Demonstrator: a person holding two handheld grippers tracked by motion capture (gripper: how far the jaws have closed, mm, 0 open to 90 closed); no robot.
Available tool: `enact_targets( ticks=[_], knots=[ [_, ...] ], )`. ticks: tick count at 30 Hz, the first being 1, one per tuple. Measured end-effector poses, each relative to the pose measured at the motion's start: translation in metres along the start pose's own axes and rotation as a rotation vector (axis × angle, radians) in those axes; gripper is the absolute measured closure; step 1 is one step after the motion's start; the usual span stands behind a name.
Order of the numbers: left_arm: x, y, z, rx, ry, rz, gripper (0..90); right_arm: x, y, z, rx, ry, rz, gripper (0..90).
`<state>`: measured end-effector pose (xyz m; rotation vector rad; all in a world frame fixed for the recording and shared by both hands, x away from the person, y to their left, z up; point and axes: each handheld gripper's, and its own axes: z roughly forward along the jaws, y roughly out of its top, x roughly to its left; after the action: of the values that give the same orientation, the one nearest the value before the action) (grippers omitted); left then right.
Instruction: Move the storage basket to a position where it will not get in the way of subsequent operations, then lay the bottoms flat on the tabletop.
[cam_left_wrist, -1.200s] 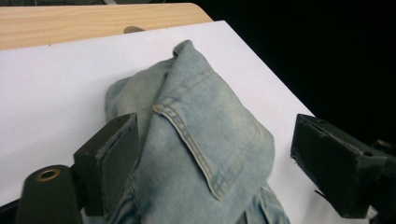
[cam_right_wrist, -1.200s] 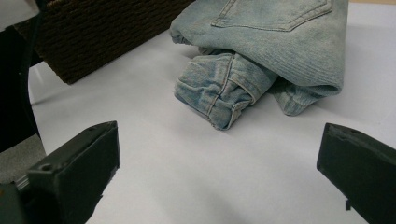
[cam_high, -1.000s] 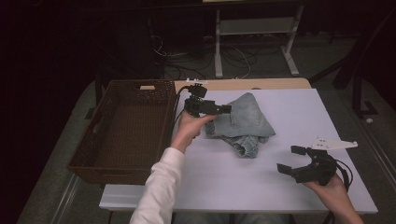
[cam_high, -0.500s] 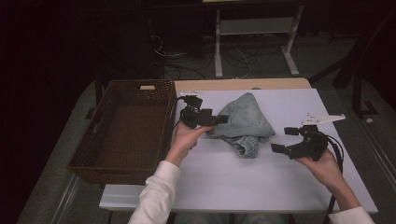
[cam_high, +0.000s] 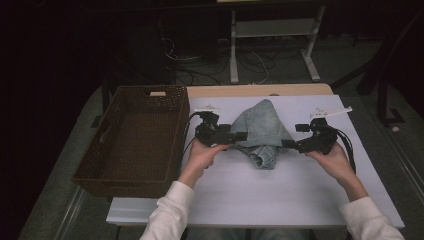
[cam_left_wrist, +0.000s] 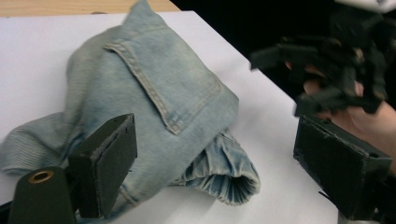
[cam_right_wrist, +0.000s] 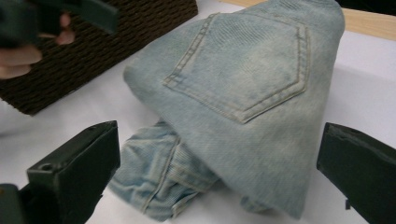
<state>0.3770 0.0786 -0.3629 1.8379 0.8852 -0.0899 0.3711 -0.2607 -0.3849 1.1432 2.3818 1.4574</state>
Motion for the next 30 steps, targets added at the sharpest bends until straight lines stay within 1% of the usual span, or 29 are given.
enact_targets(
  ticks=[2,4,7,9,11,13,16,20,26,28,30],
  knots=[
    [-0.004,-0.003,0.005,0.013,0.002,0.017,13.1,-0.004,0.002,0.003,-0.007,-0.001,0.002,0.0],
    [-0.008,-0.007,0.010,0.032,-0.006,0.031,13.1,-0.009,0.003,0.008,-0.005,-0.002,0.008,0.0],
    [-0.012,-0.012,0.018,0.051,-0.024,0.037,13.2,-0.015,0.002,0.015,-0.001,0.002,0.017,0.0],
    [-0.015,-0.015,0.024,0.067,-0.029,0.049,13.3,-0.018,0.002,0.019,0.012,0.002,0.023,0.0],
    [-0.017,-0.017,0.028,0.073,-0.037,0.051,13.4,-0.020,0.001,0.023,0.014,0.006,0.030,0.0],
    [-0.020,-0.020,0.033,0.082,-0.044,0.054,13.6,-0.022,0.000,0.025,0.017,0.008,0.036,0.0],
    [-0.024,-0.024,0.039,0.100,-0.042,0.065,13.7,-0.024,-0.002,0.030,0.028,0.007,0.046,0.0],
    [-0.027,-0.032,0.048,0.133,-0.049,0.073,13.7,-0.027,-0.004,0.035,0.047,0.005,0.052,0.0],
    [-0.030,-0.039,0.056,0.167,-0.050,0.083,13.8,-0.027,-0.006,0.039,0.064,0.005,0.048,0.0],
    [-0.031,-0.041,0.059,0.182,-0.048,0.085,14.0,-0.028,-0.007,0.040,0.077,0.003,0.057,0.0],
    [-0.032,-0.044,0.063,0.195,-0.045,0.088,14.4,-0.030,-0.009,0.042,0.087,0.006,0.061,3.2]
  ],
)
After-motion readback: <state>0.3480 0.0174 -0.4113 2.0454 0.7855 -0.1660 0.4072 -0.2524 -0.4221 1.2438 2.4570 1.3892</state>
